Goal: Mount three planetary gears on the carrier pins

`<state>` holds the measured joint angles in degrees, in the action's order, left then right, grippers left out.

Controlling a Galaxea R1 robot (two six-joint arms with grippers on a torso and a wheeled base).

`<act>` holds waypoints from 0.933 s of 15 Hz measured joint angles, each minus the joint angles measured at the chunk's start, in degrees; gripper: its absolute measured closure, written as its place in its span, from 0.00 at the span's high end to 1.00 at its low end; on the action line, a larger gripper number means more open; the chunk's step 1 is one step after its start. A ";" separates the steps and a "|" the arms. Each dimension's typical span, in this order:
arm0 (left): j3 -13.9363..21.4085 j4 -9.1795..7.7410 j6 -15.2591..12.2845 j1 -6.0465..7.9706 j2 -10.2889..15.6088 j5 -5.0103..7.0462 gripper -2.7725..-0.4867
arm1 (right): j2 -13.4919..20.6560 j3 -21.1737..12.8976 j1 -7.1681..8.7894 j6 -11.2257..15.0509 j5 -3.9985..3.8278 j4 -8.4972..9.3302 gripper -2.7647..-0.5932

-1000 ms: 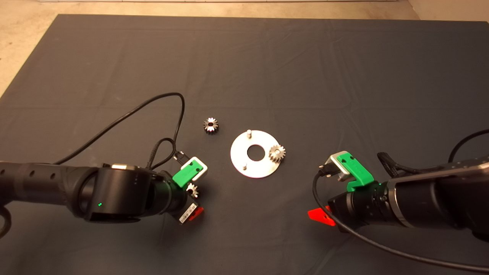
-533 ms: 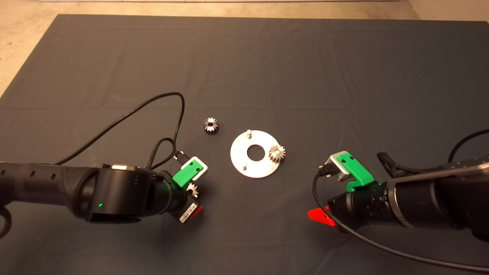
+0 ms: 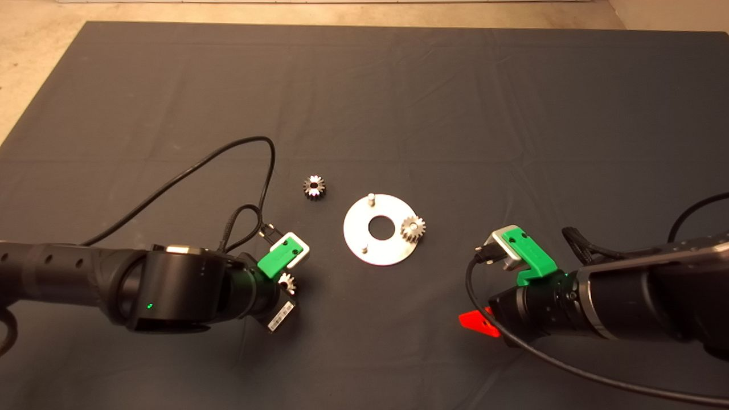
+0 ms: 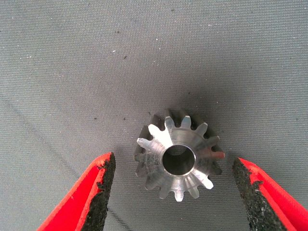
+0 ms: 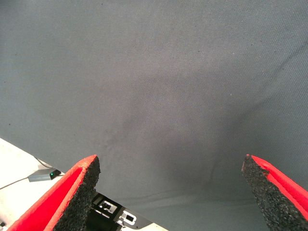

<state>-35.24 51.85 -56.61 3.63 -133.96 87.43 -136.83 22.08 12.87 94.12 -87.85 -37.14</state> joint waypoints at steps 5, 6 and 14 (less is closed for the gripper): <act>0.00 0.05 0.00 0.00 0.00 0.02 0.40 | 0.01 -0.01 0.00 0.00 0.00 0.00 0.74; 0.00 0.05 -0.01 0.00 0.00 0.00 0.40 | 0.01 -0.02 0.00 0.00 0.00 0.00 0.74; 0.00 0.09 -0.05 0.00 -0.18 0.00 0.26 | 0.03 -0.02 0.00 0.00 0.00 0.00 0.74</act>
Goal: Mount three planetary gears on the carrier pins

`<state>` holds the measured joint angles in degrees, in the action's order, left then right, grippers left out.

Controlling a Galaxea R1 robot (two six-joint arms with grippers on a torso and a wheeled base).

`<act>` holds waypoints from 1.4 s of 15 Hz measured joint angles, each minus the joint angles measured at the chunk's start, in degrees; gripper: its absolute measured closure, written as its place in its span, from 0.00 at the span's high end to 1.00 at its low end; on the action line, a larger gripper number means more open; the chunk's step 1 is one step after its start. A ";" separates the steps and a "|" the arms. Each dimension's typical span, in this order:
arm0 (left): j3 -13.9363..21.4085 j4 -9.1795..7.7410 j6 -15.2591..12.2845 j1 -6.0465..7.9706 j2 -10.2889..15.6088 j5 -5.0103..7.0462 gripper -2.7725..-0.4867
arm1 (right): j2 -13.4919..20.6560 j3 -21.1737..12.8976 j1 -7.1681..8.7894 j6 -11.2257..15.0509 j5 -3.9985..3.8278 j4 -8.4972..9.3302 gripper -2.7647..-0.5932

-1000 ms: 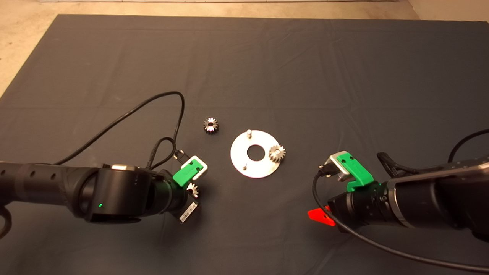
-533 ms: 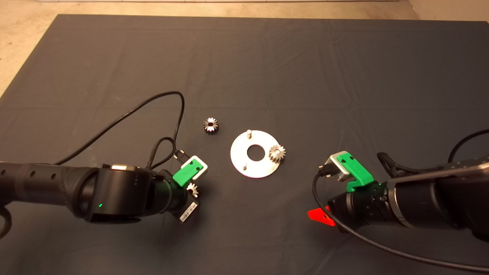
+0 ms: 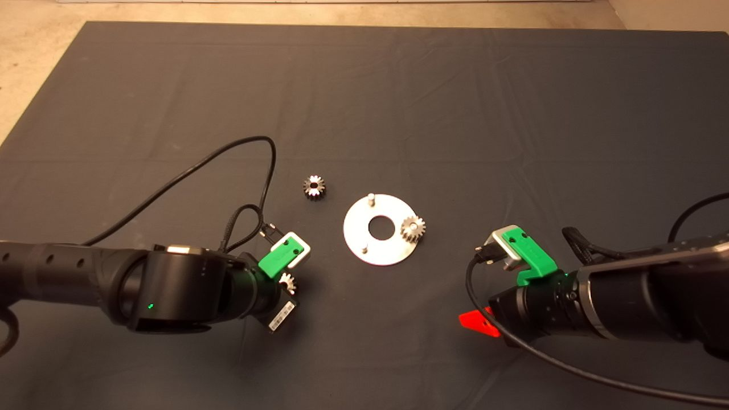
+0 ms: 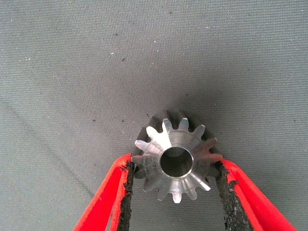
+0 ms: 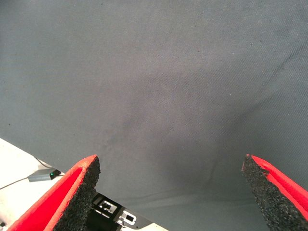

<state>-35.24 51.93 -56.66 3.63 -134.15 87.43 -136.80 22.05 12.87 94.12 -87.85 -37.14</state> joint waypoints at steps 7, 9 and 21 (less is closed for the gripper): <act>0.00 0.66 -0.01 -0.28 0.02 0.05 0.21 | 0.00 0.00 0.00 0.00 0.00 0.00 0.74; 0.00 0.66 0.00 -0.28 0.02 0.04 0.19 | 0.00 0.00 0.00 0.00 0.00 0.00 0.74; 0.55 0.85 0.02 -0.33 0.02 0.07 0.09 | 0.00 0.00 0.00 -0.22 0.00 0.00 0.74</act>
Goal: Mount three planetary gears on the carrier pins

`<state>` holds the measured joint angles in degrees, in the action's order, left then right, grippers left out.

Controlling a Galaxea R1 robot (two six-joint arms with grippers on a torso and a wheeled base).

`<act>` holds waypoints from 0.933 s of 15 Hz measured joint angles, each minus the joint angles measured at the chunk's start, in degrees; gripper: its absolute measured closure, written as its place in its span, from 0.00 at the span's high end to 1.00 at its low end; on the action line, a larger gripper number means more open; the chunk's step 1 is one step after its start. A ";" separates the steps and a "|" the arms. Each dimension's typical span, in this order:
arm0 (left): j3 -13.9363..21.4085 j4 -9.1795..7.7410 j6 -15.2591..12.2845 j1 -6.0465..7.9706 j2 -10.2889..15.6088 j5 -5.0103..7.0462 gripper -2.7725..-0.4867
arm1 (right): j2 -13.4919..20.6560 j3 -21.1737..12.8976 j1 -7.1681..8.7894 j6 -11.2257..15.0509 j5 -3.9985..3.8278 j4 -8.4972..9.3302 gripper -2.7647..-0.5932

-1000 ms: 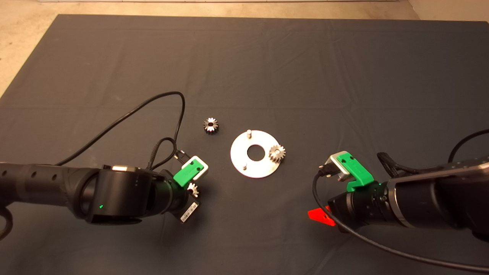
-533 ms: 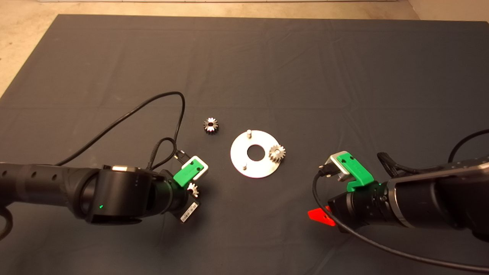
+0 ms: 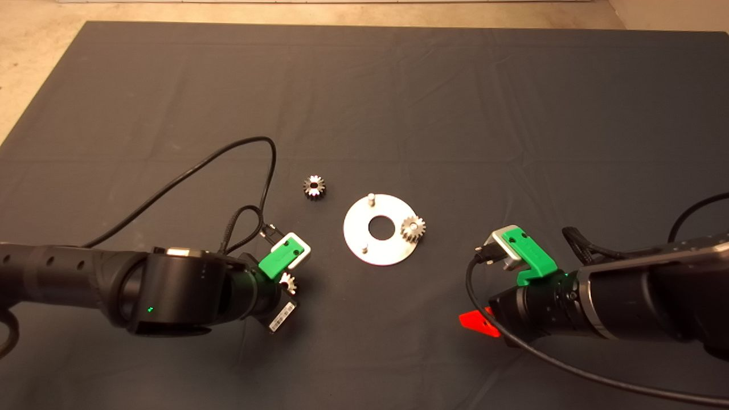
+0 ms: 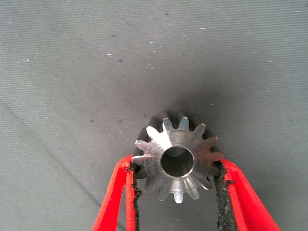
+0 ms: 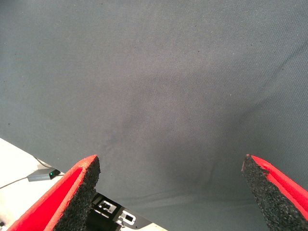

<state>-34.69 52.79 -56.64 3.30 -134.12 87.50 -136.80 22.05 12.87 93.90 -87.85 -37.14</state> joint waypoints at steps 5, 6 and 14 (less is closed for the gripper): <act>1.92 0.10 0.48 -0.26 -0.02 0.00 0.07 | 0.01 0.00 0.00 -0.05 0.00 0.00 0.74; 2.54 0.02 0.92 -0.26 -0.04 0.00 0.07 | 0.01 0.00 0.00 -0.07 0.00 0.00 0.74; 1.83 -4.62 6.21 3.77 -5.29 0.09 0.06 | 4.01 0.00 -0.01 -2.21 -0.07 0.00 0.74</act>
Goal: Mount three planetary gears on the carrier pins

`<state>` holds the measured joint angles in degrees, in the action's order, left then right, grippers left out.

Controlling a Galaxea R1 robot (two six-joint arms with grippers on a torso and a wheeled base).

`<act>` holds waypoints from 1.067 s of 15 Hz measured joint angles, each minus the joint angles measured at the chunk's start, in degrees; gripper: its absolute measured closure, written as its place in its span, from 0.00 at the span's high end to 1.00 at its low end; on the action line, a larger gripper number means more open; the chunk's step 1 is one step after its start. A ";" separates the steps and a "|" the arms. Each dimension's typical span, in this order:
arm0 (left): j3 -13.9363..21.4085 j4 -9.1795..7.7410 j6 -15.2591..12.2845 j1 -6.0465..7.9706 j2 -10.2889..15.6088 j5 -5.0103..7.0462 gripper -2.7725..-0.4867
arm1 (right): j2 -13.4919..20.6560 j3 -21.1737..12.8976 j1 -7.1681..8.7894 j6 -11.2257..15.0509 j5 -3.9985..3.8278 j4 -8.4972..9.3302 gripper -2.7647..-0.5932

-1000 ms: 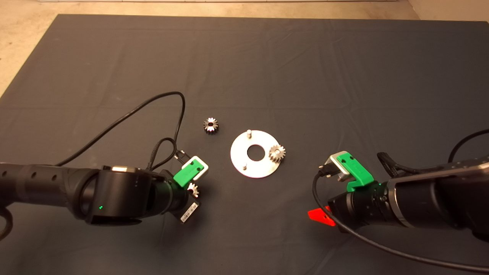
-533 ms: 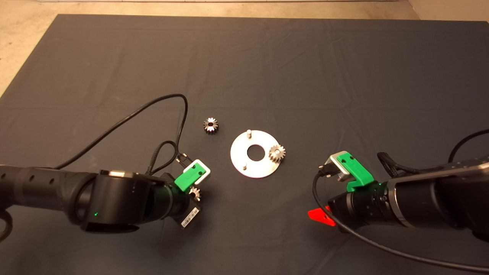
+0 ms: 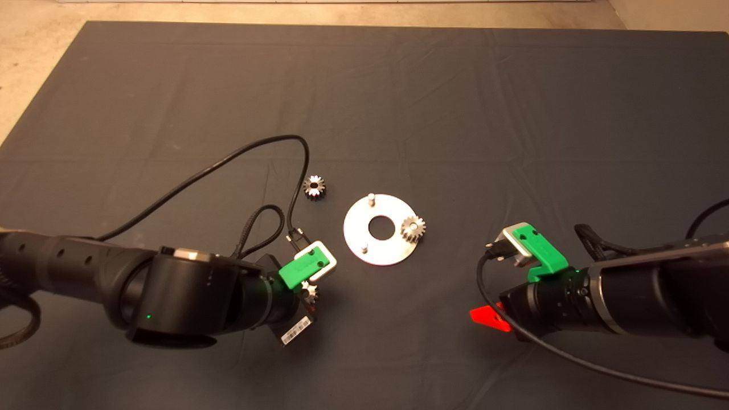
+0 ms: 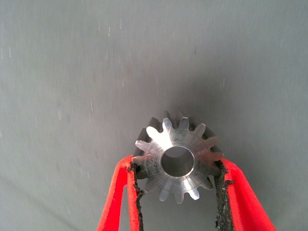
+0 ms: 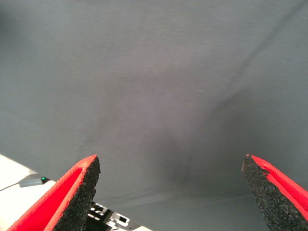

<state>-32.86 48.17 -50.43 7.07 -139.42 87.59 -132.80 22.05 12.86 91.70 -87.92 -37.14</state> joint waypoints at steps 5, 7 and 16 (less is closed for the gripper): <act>-7.22 -6.25 4.05 3.61 -5.64 0.09 0.06 | 0.96 0.00 0.00 -0.72 0.02 0.00 0.74; -9.37 -7.32 5.90 4.17 -7.69 0.01 0.06 | 1.06 -0.04 0.00 -0.82 0.07 0.00 0.74; -16.08 -16.02 8.90 12.78 -11.45 0.08 0.05 | 1.21 -0.04 -0.30 -1.24 0.10 0.02 0.74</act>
<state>-48.95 32.16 -41.53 19.85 -150.86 87.67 -131.59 22.02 12.56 90.45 -87.82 -37.12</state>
